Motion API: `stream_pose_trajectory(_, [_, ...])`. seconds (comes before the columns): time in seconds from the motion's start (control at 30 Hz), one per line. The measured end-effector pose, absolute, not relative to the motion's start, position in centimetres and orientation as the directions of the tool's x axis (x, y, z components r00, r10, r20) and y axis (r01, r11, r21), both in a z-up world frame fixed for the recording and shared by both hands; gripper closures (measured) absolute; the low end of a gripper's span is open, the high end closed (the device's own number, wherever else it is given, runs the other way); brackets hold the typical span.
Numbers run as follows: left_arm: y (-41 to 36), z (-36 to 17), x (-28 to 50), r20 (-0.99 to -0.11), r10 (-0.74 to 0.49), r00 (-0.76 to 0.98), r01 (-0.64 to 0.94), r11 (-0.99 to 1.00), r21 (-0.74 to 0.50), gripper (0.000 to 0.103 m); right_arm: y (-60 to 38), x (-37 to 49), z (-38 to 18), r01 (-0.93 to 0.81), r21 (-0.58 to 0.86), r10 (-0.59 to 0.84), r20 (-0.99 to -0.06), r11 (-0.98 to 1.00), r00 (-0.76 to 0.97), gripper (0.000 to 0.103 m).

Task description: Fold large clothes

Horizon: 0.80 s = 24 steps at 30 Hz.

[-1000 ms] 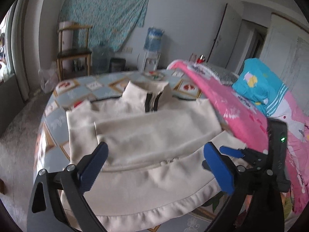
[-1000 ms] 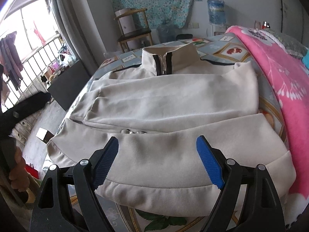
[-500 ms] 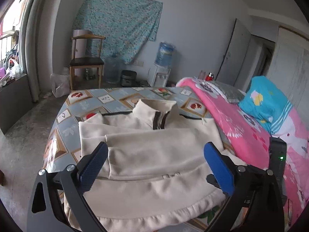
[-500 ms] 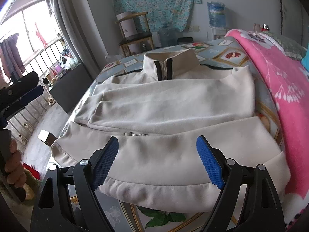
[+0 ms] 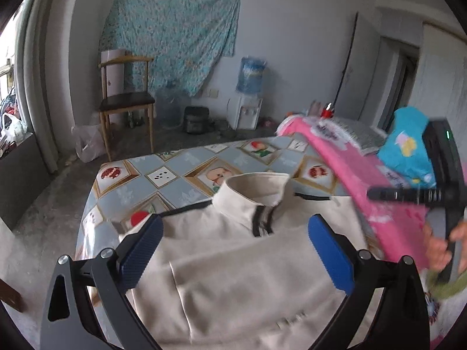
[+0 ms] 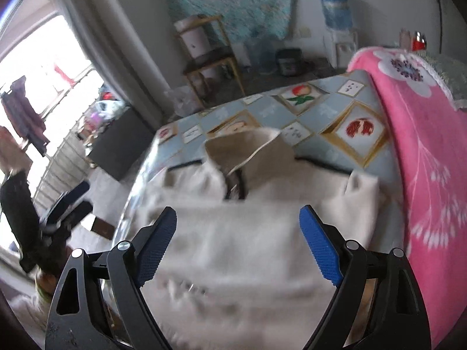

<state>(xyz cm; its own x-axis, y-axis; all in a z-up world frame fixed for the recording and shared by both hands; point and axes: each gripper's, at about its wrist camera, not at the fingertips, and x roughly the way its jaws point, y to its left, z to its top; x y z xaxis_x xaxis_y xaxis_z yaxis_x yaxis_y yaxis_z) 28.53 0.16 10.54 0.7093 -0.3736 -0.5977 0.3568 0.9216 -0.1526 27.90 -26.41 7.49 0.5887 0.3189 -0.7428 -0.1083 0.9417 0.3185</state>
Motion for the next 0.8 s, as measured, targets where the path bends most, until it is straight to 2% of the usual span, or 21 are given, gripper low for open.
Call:
stream_pose_trajectory(0.2, [-3.8,6.4,39.8,-0.739,-0.324,0.59,0.353,0.927,-0.125,0.005,-27.8,40.1,4.4,-0.044,0.398,0.375,-0.814,0.916,0.444,0.02])
stream_pose_trajectory(0.3, [-6.1,3.6,44.2,-0.792,-0.282,0.541,0.344,0.934,-0.098,0.006,-27.6,45.0,1.3,-0.009,0.38,0.356,-0.859,0.925,0.367,0.022])
stream_pose_trajectory(0.33, [-6.5,2.9,45.0,-0.801,-0.277,0.53,0.339,0.936,-0.099,0.006,-27.7,46.0,0.5,0.004,0.375,0.35,-0.868,0.927,0.351,0.024])
stream_pose_trajectory(0.43, [-7.4,0.6,47.8,-0.834,-0.248,0.493,0.309,0.946,-0.098,0.016,-27.8,48.6,-2.3,0.039,0.386,0.359,-0.885,0.922,0.296,0.038])
stream_pose_trajectory(0.47, [-7.7,-0.1,48.4,-0.843,-0.232,0.486,0.299,0.95,-0.089,0.031,-27.9,49.1,-3.0,0.048,0.398,0.368,-0.884,0.916,0.289,0.049])
stream_pose_trajectory(0.5, [-7.7,-0.5,48.7,-0.848,-0.225,0.48,0.292,0.953,-0.087,0.057,-28.1,49.4,-3.3,0.051,0.411,0.381,-0.879,0.91,0.287,0.064])
stream_pose_trajectory(0.53, [-7.8,-0.7,49.0,-0.853,-0.228,0.47,0.292,0.952,-0.093,0.067,-28.1,49.4,-3.6,0.049,0.426,0.395,-0.872,0.903,0.29,0.073])
stream_pose_trajectory(0.57, [-7.8,-0.8,49.1,-0.855,-0.243,0.458,0.296,0.949,-0.111,0.081,-28.0,49.1,-3.5,0.036,0.444,0.415,-0.861,0.895,0.295,0.089])
stream_pose_trajectory(0.6, [-7.7,-0.6,48.9,-0.846,-0.278,0.454,0.306,0.941,-0.145,0.094,-27.8,48.5,-3.1,0.009,0.467,0.443,-0.843,0.884,0.306,0.095])
stream_pose_trajectory(0.8, [-8.4,2.9,44.7,-0.779,-0.348,0.522,0.451,0.887,-0.094,0.096,-27.0,43.9,0.6,-0.148,0.409,0.433,-0.812,0.901,0.392,0.098])
